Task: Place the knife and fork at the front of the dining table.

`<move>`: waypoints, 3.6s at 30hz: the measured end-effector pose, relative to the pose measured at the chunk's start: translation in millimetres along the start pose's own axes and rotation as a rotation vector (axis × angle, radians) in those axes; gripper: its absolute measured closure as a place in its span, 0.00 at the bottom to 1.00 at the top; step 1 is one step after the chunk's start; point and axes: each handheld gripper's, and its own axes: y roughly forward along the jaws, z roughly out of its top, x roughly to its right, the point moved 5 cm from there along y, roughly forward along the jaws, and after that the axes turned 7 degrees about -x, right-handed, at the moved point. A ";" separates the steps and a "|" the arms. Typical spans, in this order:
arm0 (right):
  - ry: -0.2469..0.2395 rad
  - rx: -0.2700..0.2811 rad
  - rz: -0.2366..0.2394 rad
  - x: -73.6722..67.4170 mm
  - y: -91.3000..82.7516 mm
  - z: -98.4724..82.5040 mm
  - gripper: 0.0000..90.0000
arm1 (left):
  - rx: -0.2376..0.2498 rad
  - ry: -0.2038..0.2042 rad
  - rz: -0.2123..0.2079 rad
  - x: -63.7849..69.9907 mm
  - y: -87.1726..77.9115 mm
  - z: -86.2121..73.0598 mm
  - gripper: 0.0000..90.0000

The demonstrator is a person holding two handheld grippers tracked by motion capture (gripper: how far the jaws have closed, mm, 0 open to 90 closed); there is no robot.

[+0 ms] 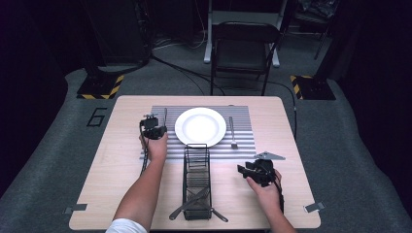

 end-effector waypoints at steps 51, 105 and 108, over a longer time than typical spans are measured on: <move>-0.003 0.008 0.011 -2.0 0.1 1.9 0.62 | -0.014 0.014 0.002 -7.4 11.7 -1.2 0.88; -0.006 0.012 0.013 -2.7 6.3 7.6 0.62 | 0.044 0.252 -0.125 -1.7 -73.7 -8.6 0.65; -0.004 0.014 0.012 -2.3 5.3 7.6 0.62 | 0.060 0.252 -0.128 -2.9 -80.8 -8.7 0.64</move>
